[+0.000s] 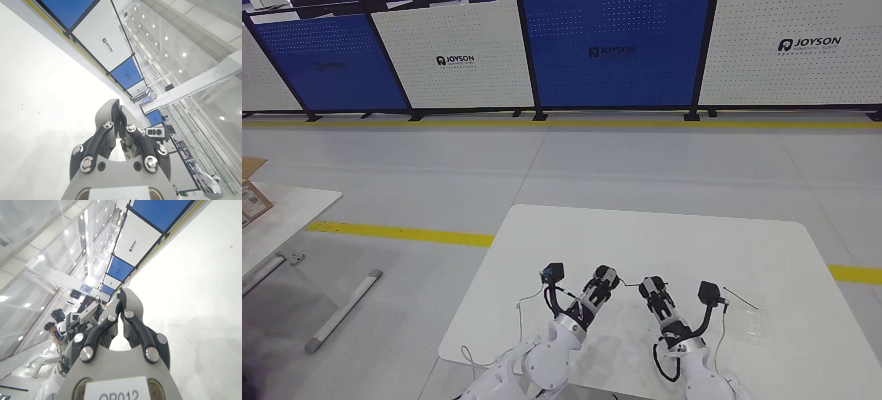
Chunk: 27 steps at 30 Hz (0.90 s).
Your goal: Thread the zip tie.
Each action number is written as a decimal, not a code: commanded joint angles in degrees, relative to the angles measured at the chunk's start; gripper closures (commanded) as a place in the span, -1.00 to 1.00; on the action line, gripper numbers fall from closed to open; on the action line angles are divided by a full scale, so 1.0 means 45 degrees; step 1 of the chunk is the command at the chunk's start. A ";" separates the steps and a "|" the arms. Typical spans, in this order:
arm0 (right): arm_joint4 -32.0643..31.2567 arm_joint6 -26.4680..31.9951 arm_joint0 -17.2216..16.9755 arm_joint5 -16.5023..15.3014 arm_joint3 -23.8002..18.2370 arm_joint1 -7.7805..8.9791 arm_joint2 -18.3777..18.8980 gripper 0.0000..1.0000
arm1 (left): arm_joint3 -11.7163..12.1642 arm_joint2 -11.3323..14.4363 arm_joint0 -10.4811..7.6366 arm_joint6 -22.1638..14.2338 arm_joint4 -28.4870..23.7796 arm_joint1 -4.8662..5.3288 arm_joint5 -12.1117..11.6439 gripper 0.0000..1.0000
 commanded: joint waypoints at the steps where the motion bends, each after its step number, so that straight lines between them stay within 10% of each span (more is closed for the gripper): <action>1: 0.0149 0.0074 0.0014 -0.0113 0.0036 -0.0018 0.0046 1.00 | -0.0028 -0.0048 -0.0006 -0.0199 -0.0264 -0.0020 -0.0016 1.00; 18: 0.0215 0.0086 -0.0033 0.0305 -0.0181 -0.0178 0.0226 1.00 | -0.0007 -0.0368 0.0022 -0.0666 -0.0362 -0.0132 0.0467 1.00; 27: 0.0183 0.0127 -0.0053 0.0519 -0.0239 -0.0264 0.0259 1.00 | 0.0004 -0.0448 0.0046 -0.0740 -0.0243 -0.0197 0.0551 0.64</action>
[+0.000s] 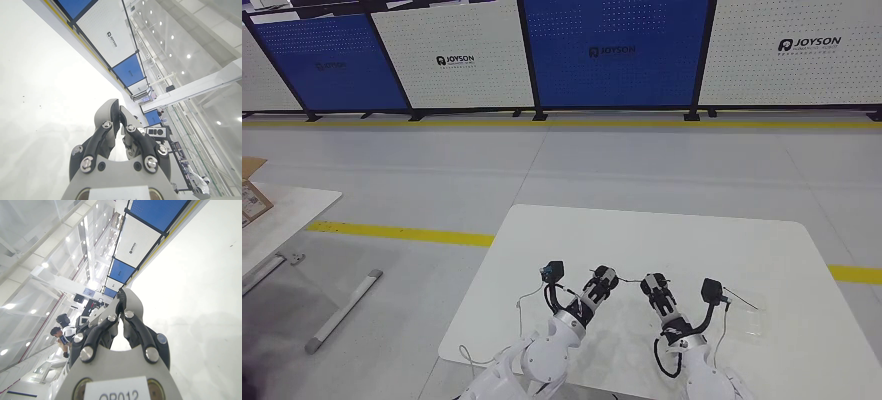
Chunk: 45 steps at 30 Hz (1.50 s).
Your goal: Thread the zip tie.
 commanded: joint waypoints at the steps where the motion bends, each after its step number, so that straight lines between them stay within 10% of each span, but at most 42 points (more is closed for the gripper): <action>1: -0.0024 0.0007 -0.0002 0.0026 -0.0002 -0.0016 0.0006 1.00 | -0.0003 -0.0022 0.0012 -0.0023 0.0036 -0.0010 -0.0007 0.58; 18: -0.0084 -0.0080 0.0034 0.0003 0.0187 -0.0176 0.0078 1.00 | 0.0026 0.0281 0.0259 -0.0026 0.1703 -0.0078 0.0013 0.28; 29: -0.0204 0.0048 0.0036 -0.0100 0.0283 -0.0248 0.0149 1.00 | 0.0141 0.0278 0.0213 -0.0055 0.1417 -0.0196 -0.0009 1.00; 45: -0.0561 0.0320 0.0023 -0.0202 0.0302 -0.0322 0.0231 1.00 | 0.0018 0.0046 0.0304 -0.0672 0.1134 -0.0241 -0.0291 1.00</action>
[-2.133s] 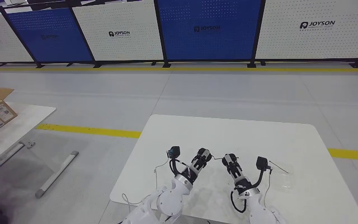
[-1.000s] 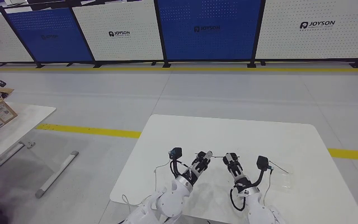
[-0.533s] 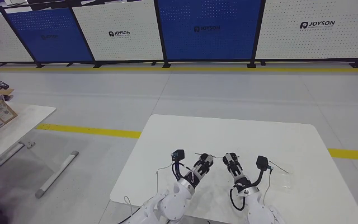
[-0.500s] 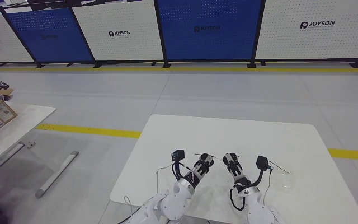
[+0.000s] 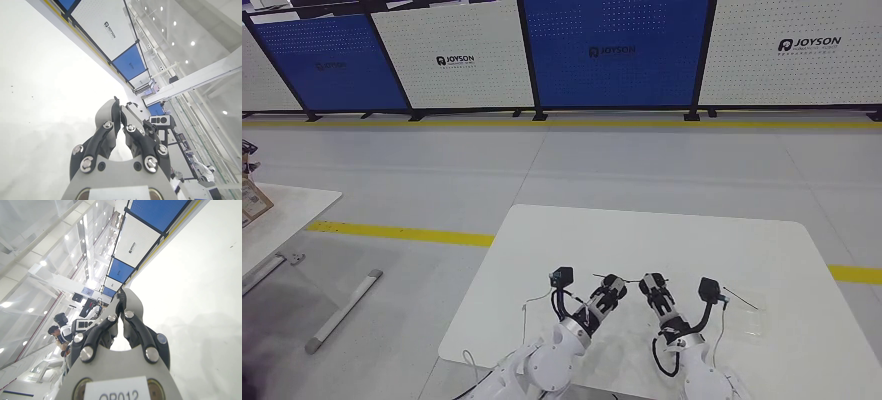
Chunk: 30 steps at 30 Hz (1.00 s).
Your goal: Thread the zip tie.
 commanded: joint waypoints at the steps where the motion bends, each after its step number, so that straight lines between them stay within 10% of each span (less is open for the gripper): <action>1: -0.0012 0.0051 0.0001 -0.0008 0.0001 -0.0007 0.0015 1.00 | -0.0037 -0.0036 0.0034 -0.0021 0.0070 0.0006 -0.0042 1.00; 9: 0.0099 0.0355 0.0021 -0.0070 0.0022 -0.0043 0.0070 1.00 | -0.0138 -0.0140 0.0141 -0.0255 0.0211 0.0016 -0.0147 1.00; 10: 0.0102 0.0357 0.0020 -0.0076 0.0027 -0.0047 0.0078 1.00 | -0.0139 -0.0142 0.0150 -0.0248 0.0325 0.0020 -0.0140 0.24; 11: 0.0100 0.0351 0.0018 -0.0080 0.0029 -0.0052 0.0086 1.00 | -0.0145 -0.0142 0.0168 -0.0241 0.0390 0.0021 -0.0139 -0.96; 12: 0.0086 0.0335 0.0014 -0.0073 0.0029 -0.0058 0.0096 1.00 | -0.0157 -0.0147 0.0188 -0.0244 0.0419 0.0020 -0.0139 -1.00; 15: 0.0004 0.0273 0.0001 -0.0028 0.0016 -0.0072 0.0106 1.00 | -0.0188 -0.0195 0.0221 -0.0185 0.0412 0.0013 -0.0141 -1.00; 30: -0.0323 0.0199 -0.0077 0.0117 -0.0106 -0.0144 0.0122 1.00 | -0.0194 -0.0418 0.0196 0.0005 0.0103 -0.0066 -0.0084 0.50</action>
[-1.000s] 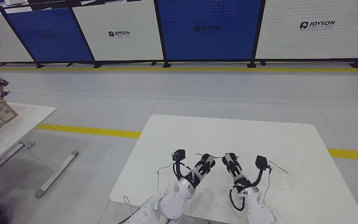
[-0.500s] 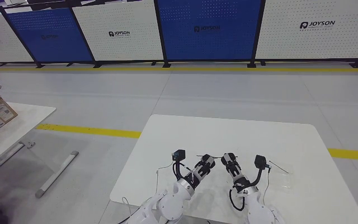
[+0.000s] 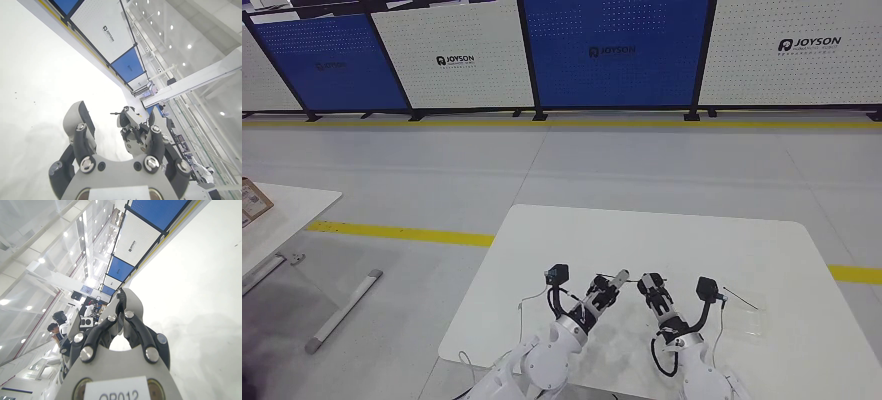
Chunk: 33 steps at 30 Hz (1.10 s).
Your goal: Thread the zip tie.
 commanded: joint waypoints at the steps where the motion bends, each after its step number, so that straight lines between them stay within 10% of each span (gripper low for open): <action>1: -0.0026 0.0006 -0.0013 0.0008 -0.0021 -0.0007 0.0003 1.00 | 0.0002 -0.0011 0.0004 -0.0001 0.0001 -0.0008 -0.0002 0.62; 4: -0.0064 0.0038 -0.0024 -0.0002 -0.0038 -0.0022 -0.0008 1.00 | 0.0010 -0.0018 0.0008 -0.0036 -0.0005 -0.0020 -0.0028 1.00; 28: -0.0148 0.0292 0.0125 -0.0047 0.0117 -0.0150 -0.0057 1.00 | -0.0093 -0.0196 0.0147 -0.0602 -0.0409 -0.0064 -0.0461 1.00; 29: -0.0167 0.0264 0.0123 -0.0026 0.0118 -0.0154 -0.0049 1.00 | -0.0092 -0.0209 0.0154 -0.0565 -0.0363 -0.0064 -0.0433 0.88; 30: -0.0198 0.0231 0.0116 0.0014 0.0120 -0.0158 -0.0038 1.00 | -0.0090 -0.0217 0.0157 -0.0519 -0.0247 -0.0063 -0.0404 0.34; 33: -0.0268 0.0190 0.0096 0.0118 0.0110 -0.0167 -0.0010 1.00 | -0.0084 -0.0223 0.0173 -0.0494 -0.0039 -0.0059 -0.0368 0.18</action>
